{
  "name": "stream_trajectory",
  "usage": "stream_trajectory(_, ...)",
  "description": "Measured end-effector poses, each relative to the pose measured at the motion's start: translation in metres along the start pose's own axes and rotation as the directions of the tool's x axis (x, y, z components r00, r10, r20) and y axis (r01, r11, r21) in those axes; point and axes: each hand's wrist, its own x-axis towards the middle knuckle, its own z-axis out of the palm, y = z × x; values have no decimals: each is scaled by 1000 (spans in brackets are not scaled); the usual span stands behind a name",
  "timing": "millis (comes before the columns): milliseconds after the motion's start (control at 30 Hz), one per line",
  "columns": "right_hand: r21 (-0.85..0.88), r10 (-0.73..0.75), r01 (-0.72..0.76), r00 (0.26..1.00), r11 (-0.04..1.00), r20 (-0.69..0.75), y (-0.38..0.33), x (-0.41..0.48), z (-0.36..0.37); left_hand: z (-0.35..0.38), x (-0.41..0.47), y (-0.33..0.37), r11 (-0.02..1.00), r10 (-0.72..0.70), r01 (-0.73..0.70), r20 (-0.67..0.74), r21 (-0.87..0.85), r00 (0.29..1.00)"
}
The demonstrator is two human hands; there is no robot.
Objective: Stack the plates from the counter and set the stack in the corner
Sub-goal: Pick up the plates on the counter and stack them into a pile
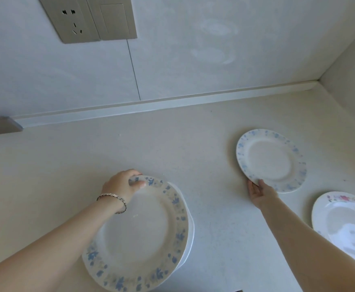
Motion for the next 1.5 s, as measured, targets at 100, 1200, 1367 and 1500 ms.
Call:
stream_trajectory(100,-42,26,-24,999,999,27,5,-12,-4,-1,-2,2,1000,0,0,1,22,1000)
stream_trajectory(1200,-639,58,665,709,-387,702,137,-168,-9,-36,-87,-59,958,-170,189,-108,214,980)
stream_trajectory(1367,-616,46,625,719,-480,694,138,-175,-4,-33,-86,-47,938,-251,269,-110,217,962)
stream_trajectory(1500,-588,40,592,723,-551,690,138,-175,-4,-30,-86,-44,929,-257,275,-102,248,961)
